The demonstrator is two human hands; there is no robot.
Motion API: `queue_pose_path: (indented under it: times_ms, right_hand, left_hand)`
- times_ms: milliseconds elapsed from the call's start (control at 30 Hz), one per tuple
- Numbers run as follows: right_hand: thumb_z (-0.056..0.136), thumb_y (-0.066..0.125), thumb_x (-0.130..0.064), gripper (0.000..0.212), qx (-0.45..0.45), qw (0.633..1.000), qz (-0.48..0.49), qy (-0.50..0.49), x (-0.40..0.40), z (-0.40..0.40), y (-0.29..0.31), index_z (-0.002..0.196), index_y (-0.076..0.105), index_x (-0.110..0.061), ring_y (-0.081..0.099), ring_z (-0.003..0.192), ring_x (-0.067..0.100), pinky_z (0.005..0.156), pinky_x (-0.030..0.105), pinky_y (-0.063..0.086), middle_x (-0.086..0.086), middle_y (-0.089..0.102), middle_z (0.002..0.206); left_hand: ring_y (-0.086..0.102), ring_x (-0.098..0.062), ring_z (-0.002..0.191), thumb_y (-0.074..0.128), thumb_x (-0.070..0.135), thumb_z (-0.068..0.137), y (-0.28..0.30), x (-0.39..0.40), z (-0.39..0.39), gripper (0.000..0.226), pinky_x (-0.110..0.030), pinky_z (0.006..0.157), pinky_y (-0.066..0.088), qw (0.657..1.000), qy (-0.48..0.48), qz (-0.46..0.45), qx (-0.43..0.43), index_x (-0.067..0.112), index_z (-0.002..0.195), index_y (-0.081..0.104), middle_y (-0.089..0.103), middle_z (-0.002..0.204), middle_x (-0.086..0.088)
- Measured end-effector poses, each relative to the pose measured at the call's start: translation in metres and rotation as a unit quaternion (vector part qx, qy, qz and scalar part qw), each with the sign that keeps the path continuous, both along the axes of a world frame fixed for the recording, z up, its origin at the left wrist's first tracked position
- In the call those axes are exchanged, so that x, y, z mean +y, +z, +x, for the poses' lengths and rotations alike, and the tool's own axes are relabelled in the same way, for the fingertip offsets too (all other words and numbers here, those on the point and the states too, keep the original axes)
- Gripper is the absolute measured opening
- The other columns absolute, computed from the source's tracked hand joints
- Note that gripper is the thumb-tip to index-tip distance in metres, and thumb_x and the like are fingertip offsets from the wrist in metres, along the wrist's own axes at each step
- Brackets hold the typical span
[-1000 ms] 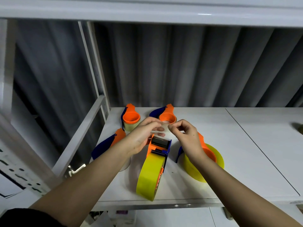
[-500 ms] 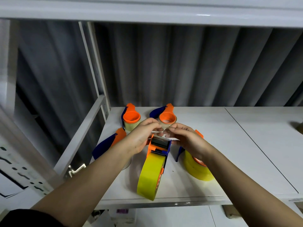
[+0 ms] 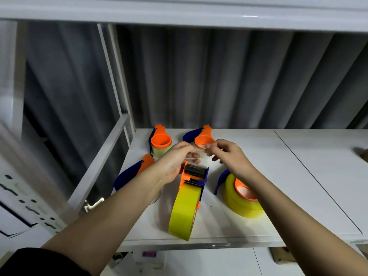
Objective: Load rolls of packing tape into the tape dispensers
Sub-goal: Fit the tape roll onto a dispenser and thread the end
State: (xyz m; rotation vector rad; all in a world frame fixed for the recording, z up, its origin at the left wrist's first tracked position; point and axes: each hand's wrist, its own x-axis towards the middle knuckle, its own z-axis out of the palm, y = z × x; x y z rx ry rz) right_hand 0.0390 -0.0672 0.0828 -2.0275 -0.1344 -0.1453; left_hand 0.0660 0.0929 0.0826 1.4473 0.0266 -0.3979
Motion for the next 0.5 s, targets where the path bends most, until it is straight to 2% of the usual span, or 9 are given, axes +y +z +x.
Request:
queue_pose_path:
  times_ms: [100, 200, 267, 367, 433, 500]
  right_hand:
    - [0.091, 0.063, -0.027, 0.021, 0.018, 0.999, -0.027, 0.035, 0.000, 0.005, 0.002, 0.083, 0.065, -0.008, 0.056, 0.076, 0.008, 0.070, 0.021, 0.046, 0.001, 0.064, 0.084]
    - [0.094, 0.059, -0.023, 0.017, 0.059, 0.995, -0.019, 0.072, -0.002, 0.006, 0.009, 0.087, 0.061, -0.007, 0.054, 0.075, 0.006, 0.063, 0.014, 0.043, -0.004, 0.062, 0.082]
    - [0.096, 0.055, -0.025, 0.019, 0.111, 0.990, -0.008, 0.087, -0.005, 0.007, 0.011, 0.092, 0.061, -0.008, 0.056, 0.078, 0.008, 0.067, 0.018, 0.044, -0.005, 0.064, 0.085]
    - [0.097, 0.052, -0.030, 0.022, 0.170, 0.981, -0.003, 0.092, -0.006, 0.009, 0.016, 0.095, 0.060, -0.010, 0.058, 0.081, 0.009, 0.069, 0.020, 0.046, -0.005, 0.066, 0.089]
    - [0.098, 0.050, -0.033, 0.024, 0.193, 0.977, -0.002, 0.094, -0.006, 0.011, 0.018, 0.095, 0.060, -0.012, 0.059, 0.082, 0.009, 0.069, 0.021, 0.046, -0.005, 0.066, 0.090]
    - [0.098, 0.049, -0.035, 0.025, 0.207, 0.974, -0.002, 0.095, -0.005, 0.012, 0.018, 0.094, 0.060, -0.014, 0.059, 0.082, 0.009, 0.068, 0.021, 0.047, -0.004, 0.066, 0.089]
  left_hand:
    - [0.063, -0.018, 0.070, 0.054, 0.010, 0.092, 0.002, -0.001, -0.001, 0.015, -0.028, 0.066, 0.051, 1.000, -0.005, 0.000, -0.001, 0.012, 0.077, 0.055, 0.063, 0.076, -0.008]
    - [0.066, -0.020, 0.075, 0.055, 0.013, 0.091, 0.001, -0.001, 0.000, 0.009, -0.035, 0.076, 0.053, 1.000, -0.015, 0.018, -0.006, 0.012, 0.082, 0.057, 0.064, 0.083, -0.009]
    - [0.066, -0.023, 0.085, 0.056, 0.017, 0.090, -0.002, 0.000, 0.001, 0.006, -0.039, 0.087, 0.051, 0.998, -0.023, 0.048, -0.021, 0.014, 0.085, 0.058, 0.065, 0.090, -0.010]
    - [0.064, -0.023, 0.091, 0.054, 0.025, 0.091, -0.005, -0.001, 0.002, 0.010, -0.037, 0.085, 0.049, 0.997, -0.025, 0.070, -0.037, 0.016, 0.090, 0.057, 0.066, 0.090, -0.007]
    - [0.064, -0.022, 0.097, 0.050, 0.031, 0.094, -0.005, -0.001, 0.002, 0.017, -0.037, 0.090, 0.049, 0.996, -0.024, 0.078, -0.039, 0.015, 0.095, 0.057, 0.066, 0.095, -0.007]
    - [0.063, -0.023, 0.102, 0.050, 0.031, 0.094, -0.006, -0.001, 0.002, 0.015, -0.040, 0.094, 0.047, 0.993, -0.027, 0.098, -0.061, 0.018, 0.092, 0.055, 0.066, 0.095, -0.005]
